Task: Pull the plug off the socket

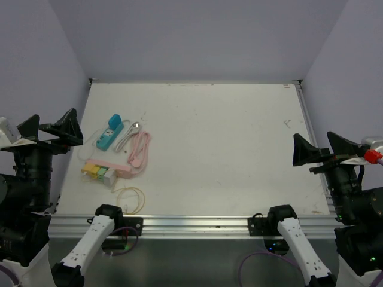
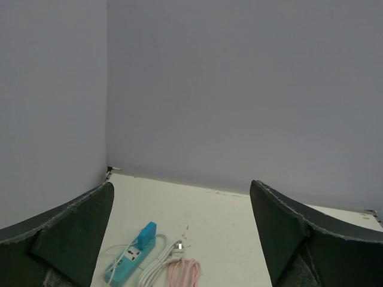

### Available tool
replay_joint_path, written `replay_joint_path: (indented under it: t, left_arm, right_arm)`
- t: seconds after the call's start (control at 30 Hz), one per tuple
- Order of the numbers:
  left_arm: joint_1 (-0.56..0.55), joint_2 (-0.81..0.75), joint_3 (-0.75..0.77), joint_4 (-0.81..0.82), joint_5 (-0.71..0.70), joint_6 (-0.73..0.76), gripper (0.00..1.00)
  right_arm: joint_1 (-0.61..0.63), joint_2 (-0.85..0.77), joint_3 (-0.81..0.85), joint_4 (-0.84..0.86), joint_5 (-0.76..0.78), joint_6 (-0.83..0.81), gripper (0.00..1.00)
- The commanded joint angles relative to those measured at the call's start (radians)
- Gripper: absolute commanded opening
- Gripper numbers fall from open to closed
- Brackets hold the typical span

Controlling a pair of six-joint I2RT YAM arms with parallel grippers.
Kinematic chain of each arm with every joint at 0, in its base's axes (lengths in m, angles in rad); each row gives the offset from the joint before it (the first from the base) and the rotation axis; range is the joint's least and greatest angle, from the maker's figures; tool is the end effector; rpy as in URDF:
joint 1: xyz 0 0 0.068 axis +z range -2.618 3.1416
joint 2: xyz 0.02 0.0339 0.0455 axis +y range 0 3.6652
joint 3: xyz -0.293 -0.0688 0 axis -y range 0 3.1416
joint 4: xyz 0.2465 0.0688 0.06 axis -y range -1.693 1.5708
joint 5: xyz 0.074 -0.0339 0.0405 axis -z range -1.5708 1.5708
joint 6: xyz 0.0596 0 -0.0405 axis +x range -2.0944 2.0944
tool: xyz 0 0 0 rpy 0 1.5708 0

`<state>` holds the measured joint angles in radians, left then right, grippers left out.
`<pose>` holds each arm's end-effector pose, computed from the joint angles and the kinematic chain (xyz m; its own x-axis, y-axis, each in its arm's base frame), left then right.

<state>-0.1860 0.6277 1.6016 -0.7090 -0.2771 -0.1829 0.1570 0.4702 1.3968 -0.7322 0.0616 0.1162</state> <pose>0.0016 0.0163 0.5576 0.2678 -0.2284 -0.9360 -0.0334 0.9687 -0.2460 -0.0095 -0.0052 0.5052 0.1783 0.1454 -0.9732 -0.1179 0.9851 0.1256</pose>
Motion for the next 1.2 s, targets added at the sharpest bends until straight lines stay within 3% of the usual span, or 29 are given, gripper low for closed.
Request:
replay_joint_path:
  t: [0.0,0.43,0.57,0.77,1.0,1.17]
  left_arm:
    - [-0.007,0.003,0.014,0.0,-0.01,-0.007,1.0]
    - [-0.007,0.009,-0.06,0.04,0.01,-0.01,1.0]
    - [-0.007,0.004,-0.173,0.089,0.003,-0.009,1.0]
    - [-0.007,0.033,-0.394,0.18,-0.016,-0.003,1.0]
    - [-0.004,0.283,-0.563,0.22,-0.057,-0.02,1.0]
    - [0.083,0.507,-0.574,0.285,0.035,-0.064,0.99]
  right_arm:
    - [0.001,0.004,0.007,0.037,0.0,0.01,0.99]
    - [0.003,0.019,-0.136,0.076,-0.057,0.092,0.99]
    - [0.003,0.088,-0.195,0.013,-0.014,0.131,0.99]
    - [0.001,0.166,-0.297,-0.026,-0.155,0.177,0.99]
    - [0.003,0.18,-0.444,0.036,-0.261,0.2,0.99]
    - [0.035,0.147,-0.519,0.103,-0.296,0.22,0.99]
